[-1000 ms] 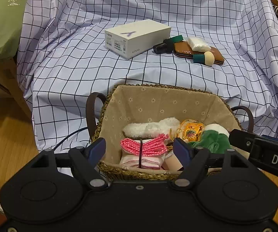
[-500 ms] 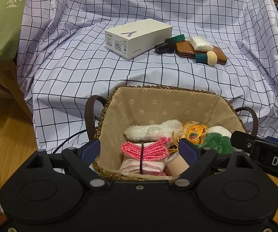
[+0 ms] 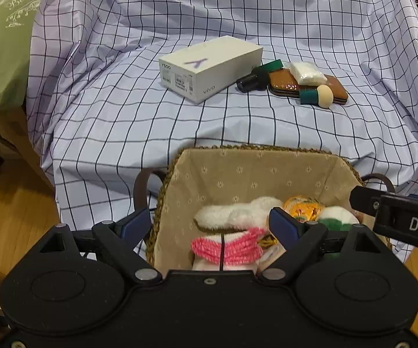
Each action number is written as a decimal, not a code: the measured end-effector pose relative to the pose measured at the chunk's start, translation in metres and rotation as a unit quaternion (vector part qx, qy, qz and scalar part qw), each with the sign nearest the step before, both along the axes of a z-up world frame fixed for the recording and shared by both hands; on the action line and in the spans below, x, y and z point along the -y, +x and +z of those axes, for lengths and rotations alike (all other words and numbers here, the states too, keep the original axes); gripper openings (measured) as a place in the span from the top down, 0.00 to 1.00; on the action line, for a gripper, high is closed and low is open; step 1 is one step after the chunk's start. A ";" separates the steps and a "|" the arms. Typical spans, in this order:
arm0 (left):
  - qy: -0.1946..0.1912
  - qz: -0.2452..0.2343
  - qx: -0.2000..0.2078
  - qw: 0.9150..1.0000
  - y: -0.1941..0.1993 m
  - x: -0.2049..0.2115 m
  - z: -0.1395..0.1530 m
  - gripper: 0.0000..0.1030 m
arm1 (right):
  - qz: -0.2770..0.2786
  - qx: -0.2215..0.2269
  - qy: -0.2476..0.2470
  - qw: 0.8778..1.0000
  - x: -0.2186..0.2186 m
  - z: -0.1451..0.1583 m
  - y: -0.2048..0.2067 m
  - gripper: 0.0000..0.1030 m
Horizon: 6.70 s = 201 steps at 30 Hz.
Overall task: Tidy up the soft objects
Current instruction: 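Withdraw both grippers from the basket, then move both grippers to the brown wallet and grasp the green-beige sponge with the right gripper, then grasp the white wrapped packet with the left gripper while the right gripper holds the sponge, then lift the packet and sponge and carry both toward the woven basket, then lower the white packet into the basket and open the left gripper, then lower the green-beige sponge into the basket and open the right gripper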
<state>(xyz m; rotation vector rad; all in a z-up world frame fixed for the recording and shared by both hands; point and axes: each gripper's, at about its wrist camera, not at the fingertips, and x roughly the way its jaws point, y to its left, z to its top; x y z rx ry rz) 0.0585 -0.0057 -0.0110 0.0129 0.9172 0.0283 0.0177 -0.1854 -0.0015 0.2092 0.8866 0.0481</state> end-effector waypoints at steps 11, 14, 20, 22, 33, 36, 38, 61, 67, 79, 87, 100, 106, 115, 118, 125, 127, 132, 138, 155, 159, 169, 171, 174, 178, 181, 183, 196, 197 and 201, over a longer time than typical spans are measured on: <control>-0.009 -0.016 -0.015 1.000 0.035 0.002 -0.007 0.17 | -0.014 -0.001 -0.011 1.000 0.006 -0.004 0.051 0.14; -0.012 -0.019 -0.016 1.000 0.046 0.002 -0.008 0.17 | -0.016 0.003 -0.018 1.000 0.007 -0.005 0.069 0.14; -0.008 -0.021 0.000 1.000 0.067 0.003 -0.007 0.17 | -0.014 0.024 -0.058 0.998 0.004 -0.006 0.105 0.14; -0.008 -0.022 0.001 1.000 0.074 0.002 -0.008 0.17 | -0.012 0.028 -0.064 0.998 0.003 -0.007 0.118 0.15; -0.015 -0.020 -0.015 1.000 0.096 -0.002 -0.018 0.17 | -0.001 0.039 -0.088 0.995 -0.012 -0.019 0.173 0.16; -0.017 -0.021 -0.016 1.000 0.099 -0.002 -0.020 0.17 | 0.002 0.039 -0.097 0.994 -0.016 -0.025 0.183 0.17; -0.016 -0.022 -0.017 0.999 0.101 -0.002 -0.021 0.17 | 0.003 0.037 -0.102 0.994 -0.018 -0.030 0.190 0.18; -0.015 -0.035 -0.006 0.999 0.129 0.011 -0.006 0.17 | -0.012 0.035 -0.116 0.993 -0.004 -0.039 0.197 0.43; -0.037 -0.059 0.004 0.998 0.152 0.035 0.007 0.17 | -0.047 0.036 -0.104 0.993 0.024 -0.038 0.187 0.43; -0.082 -0.086 -0.010 0.993 0.215 0.090 0.011 0.15 | -0.090 0.040 -0.071 0.993 0.061 -0.041 0.176 0.43; -0.083 -0.093 -0.020 0.992 0.244 0.119 0.000 0.15 | -0.098 0.034 -0.061 0.993 0.069 -0.047 0.175 0.43; -0.058 -0.106 -0.040 0.992 0.257 0.139 -0.022 0.52 | -0.102 0.038 -0.060 0.992 0.070 -0.046 0.171 0.43; -0.072 -0.115 -0.032 0.990 0.250 0.135 -0.014 0.53 | -0.104 0.042 -0.064 0.992 0.068 -0.041 0.164 0.43; -0.089 -0.110 -0.005 0.990 0.212 0.099 0.020 0.53 | -0.098 0.066 -0.065 0.991 0.059 -0.016 0.139 0.43; -0.089 -0.106 0.002 0.990 0.192 0.083 0.030 0.53 | -0.090 0.081 -0.064 0.991 0.052 -0.002 0.122 0.43; -0.074 -0.089 0.015 0.993 0.131 0.046 0.049 0.53 | -0.061 0.110 -0.050 0.991 0.034 0.026 0.071 0.43; -0.071 -0.085 0.018 0.994 0.114 0.038 0.051 0.53 | -0.052 0.116 -0.044 0.991 0.029 0.032 0.054 0.43; -0.074 -0.068 0.021 0.995 0.077 0.020 0.053 0.53 | -0.030 0.126 -0.030 0.991 0.017 0.041 0.013 0.43; -0.081 -0.051 0.024 0.995 0.039 0.006 0.048 0.53 | -0.005 0.128 -0.017 0.992 0.006 0.041 -0.022 0.43; -0.099 -0.026 0.019 0.995 -0.025 -0.008 0.026 0.53 | 0.011 0.124 0.000 0.992 -0.006 0.037 -0.074 0.43; -0.098 -0.021 0.018 0.995 -0.029 -0.010 0.022 0.53 | 0.012 0.111 -0.002 0.994 -0.008 0.031 -0.073 0.43; -0.099 -0.015 -0.003 0.995 -0.031 -0.010 0.008 0.53 | 0.004 0.091 -0.003 0.996 -0.006 0.024 -0.072 0.43; -0.096 -0.016 -0.004 0.995 -0.031 -0.009 0.008 0.53 | 0.004 0.088 -0.002 0.996 -0.006 0.023 -0.071 0.43; -0.094 -0.017 -0.004 0.995 -0.031 -0.008 0.007 0.53 | 0.004 0.086 -0.001 0.996 -0.005 0.022 -0.070 0.43; -0.091 -0.019 -0.002 0.996 -0.032 -0.007 0.008 0.52 | 0.004 0.085 0.000 0.996 -0.003 0.022 -0.070 0.43; -0.091 -0.019 0.001 0.996 -0.032 -0.007 0.009 0.48 | 0.004 0.085 0.000 0.996 -0.003 0.022 -0.070 0.43; -0.089 -0.018 0.006 0.996 -0.032 -0.008 0.010 0.46 | 0.005 0.085 0.000 0.996 -0.003 0.022 -0.070 0.43; -0.076 -0.006 0.010 0.997 -0.034 -0.009 0.011 0.39 | 0.012 0.083 -0.004 0.996 -0.005 0.020 -0.068 0.43; -0.074 -0.005 0.010 0.997 -0.034 -0.009 0.011 0.39 | 0.014 0.084 -0.005 0.996 -0.005 0.020 -0.068 0.42; -0.066 0.000 0.012 0.998 -0.035 -0.010 0.011 0.32 | 0.022 0.085 -0.009 0.996 -0.009 0.021 -0.066 0.42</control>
